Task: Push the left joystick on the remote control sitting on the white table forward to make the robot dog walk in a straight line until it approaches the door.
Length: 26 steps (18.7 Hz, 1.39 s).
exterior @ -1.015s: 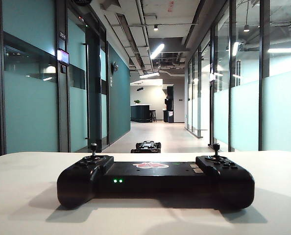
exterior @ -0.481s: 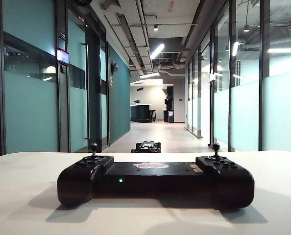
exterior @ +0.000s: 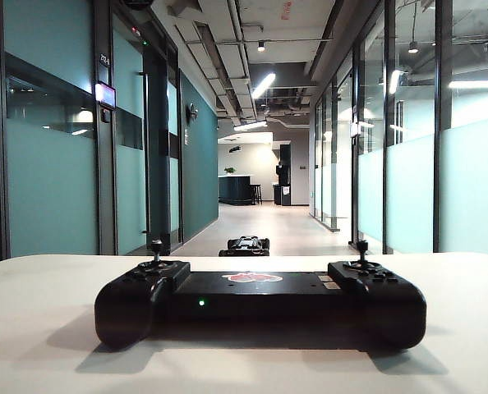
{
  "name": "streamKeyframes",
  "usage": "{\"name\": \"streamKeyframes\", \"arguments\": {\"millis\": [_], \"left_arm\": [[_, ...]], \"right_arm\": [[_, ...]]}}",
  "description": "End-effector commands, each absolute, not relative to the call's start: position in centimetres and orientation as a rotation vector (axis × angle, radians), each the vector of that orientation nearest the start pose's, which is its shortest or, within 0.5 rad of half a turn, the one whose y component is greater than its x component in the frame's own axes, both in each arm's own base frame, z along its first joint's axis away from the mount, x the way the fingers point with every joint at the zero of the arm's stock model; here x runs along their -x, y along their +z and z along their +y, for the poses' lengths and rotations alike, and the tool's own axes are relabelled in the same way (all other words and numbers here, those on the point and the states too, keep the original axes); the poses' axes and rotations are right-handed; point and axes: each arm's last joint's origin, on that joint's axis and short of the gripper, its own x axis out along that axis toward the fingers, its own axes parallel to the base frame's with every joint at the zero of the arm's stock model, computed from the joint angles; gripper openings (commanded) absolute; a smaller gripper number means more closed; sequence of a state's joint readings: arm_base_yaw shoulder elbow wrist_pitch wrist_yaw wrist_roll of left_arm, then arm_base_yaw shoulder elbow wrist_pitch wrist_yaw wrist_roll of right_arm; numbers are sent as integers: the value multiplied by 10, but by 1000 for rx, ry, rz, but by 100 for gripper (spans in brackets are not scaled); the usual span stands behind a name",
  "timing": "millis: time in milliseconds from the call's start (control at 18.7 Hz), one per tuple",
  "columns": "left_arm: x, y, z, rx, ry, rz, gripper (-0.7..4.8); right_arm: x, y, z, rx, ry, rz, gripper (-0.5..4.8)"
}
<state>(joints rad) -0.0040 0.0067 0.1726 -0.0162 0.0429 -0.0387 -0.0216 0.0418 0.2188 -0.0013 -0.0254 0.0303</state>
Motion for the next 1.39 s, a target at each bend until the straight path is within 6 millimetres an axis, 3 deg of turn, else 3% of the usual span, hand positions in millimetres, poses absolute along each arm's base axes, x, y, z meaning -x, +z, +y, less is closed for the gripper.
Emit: {"name": "streamKeyframes", "arguments": {"millis": [53, 267, 534, 962, 1389], "left_arm": [[-79, 242, -2, 38, -66, -136, -5], [-82, 274, -3, 37, -107, -87, -5], [-98, 303, -6, 74, -193, 50, -5], [-121, 335, -14, 102, -331, 212, -5], [-137, 343, -59, 32, -525, 457, -5]], "right_arm": [[-80, 261, -1, -29, 4, -161, -9], [-87, 299, 2, -30, 66, -109, -9], [-104, 321, 14, -33, 168, 52, -9], [-115, 319, 48, -117, 239, 185, -9], [-119, 293, 90, -71, 346, 516, -9]]}}
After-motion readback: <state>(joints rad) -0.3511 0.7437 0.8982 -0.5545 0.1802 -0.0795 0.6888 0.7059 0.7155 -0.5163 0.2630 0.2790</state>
